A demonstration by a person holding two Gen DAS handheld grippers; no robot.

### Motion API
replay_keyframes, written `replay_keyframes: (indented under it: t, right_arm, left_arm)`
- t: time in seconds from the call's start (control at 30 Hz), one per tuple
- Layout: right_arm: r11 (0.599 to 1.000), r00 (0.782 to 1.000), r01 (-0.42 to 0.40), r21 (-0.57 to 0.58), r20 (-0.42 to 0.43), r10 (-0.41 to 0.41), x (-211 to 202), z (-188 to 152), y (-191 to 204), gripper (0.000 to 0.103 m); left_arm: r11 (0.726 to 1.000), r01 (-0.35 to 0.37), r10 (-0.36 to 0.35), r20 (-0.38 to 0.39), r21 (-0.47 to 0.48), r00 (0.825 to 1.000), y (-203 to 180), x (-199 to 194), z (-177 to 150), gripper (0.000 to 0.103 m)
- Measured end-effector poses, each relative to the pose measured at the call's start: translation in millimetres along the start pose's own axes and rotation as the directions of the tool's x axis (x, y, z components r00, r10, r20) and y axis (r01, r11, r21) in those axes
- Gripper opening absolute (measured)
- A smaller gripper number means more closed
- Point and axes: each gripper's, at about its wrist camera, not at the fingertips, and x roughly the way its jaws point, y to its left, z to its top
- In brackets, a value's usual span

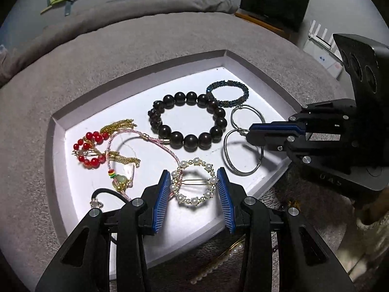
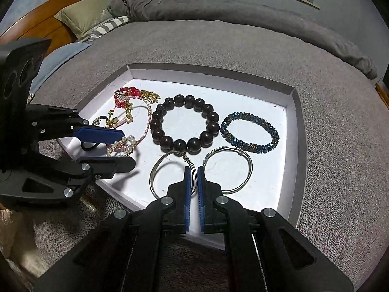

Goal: Organize jewelry
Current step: 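Lift the pearl brooch and silver hoops and carry both over the box, then open both grippers to release the brooch and hoops into the box, then withdraw both open grippers from the box toward the remaining jewelry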

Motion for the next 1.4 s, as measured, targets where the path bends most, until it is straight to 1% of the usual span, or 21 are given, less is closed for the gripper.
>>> replay_keyframes:
  t: [0.23, 0.3, 0.5, 0.6, 0.67, 0.9, 1.07, 1.2, 1.27, 1.4]
  right_arm:
    - [1.000, 1.000, -0.011, 0.006, -0.009, 0.011, 0, 1, -2, 0.005]
    - [1.000, 1.000, -0.012, 0.008, -0.007, 0.012, -1, 1, -2, 0.005]
    - [1.000, 1.000, -0.002, 0.004, 0.002, 0.002, -3, 0, -1, 0.007]
    - [1.000, 1.000, 0.000, 0.009, 0.006, 0.000, -5, 0, -2, 0.009]
    - [1.000, 1.000, 0.001, 0.014, 0.019, -0.001, -8, 0, -3, 0.021]
    - [1.000, 0.998, 0.003, 0.027, 0.065, -0.005, -21, 1, -3, 0.025]
    - [0.999, 0.995, 0.016, 0.040, 0.098, -0.020, -27, 1, -4, 0.039]
    - [0.998, 0.991, 0.024, 0.061, 0.128, -0.032, -32, 1, -7, 0.044]
    - [0.997, 0.989, 0.028, 0.069, 0.144, -0.038, -33, 1, -7, 0.053]
    - [0.995, 0.983, 0.040, 0.088, 0.173, -0.055, -36, 1, -9, 0.061]
  left_arm:
    - [1.000, 0.002, -0.002, -0.001, -0.007, 1.000, 0, 1, 0, 0.041]
    - [1.000, 0.000, 0.000, 0.001, -0.014, 1.000, 2, 1, 0, 0.044]
    - [1.000, -0.013, 0.013, 0.015, -0.017, 1.000, 2, -2, -2, 0.045]
    - [1.000, -0.016, 0.016, 0.028, -0.025, 0.999, 3, -5, -4, 0.051]
    - [1.000, -0.020, 0.021, 0.036, -0.024, 0.999, 3, -7, -4, 0.052]
    - [0.999, -0.047, 0.048, 0.064, -0.022, 0.997, 1, -14, -3, 0.055]
    - [0.998, -0.058, 0.060, 0.072, -0.028, 0.996, 3, -17, -4, 0.057]
    - [0.997, -0.069, 0.072, 0.086, -0.035, 0.994, 4, -21, -5, 0.064]
    - [0.997, -0.075, 0.078, 0.094, -0.036, 0.993, 3, -22, -6, 0.068]
    - [0.995, -0.096, 0.098, 0.109, -0.031, 0.989, 2, -25, -6, 0.073]
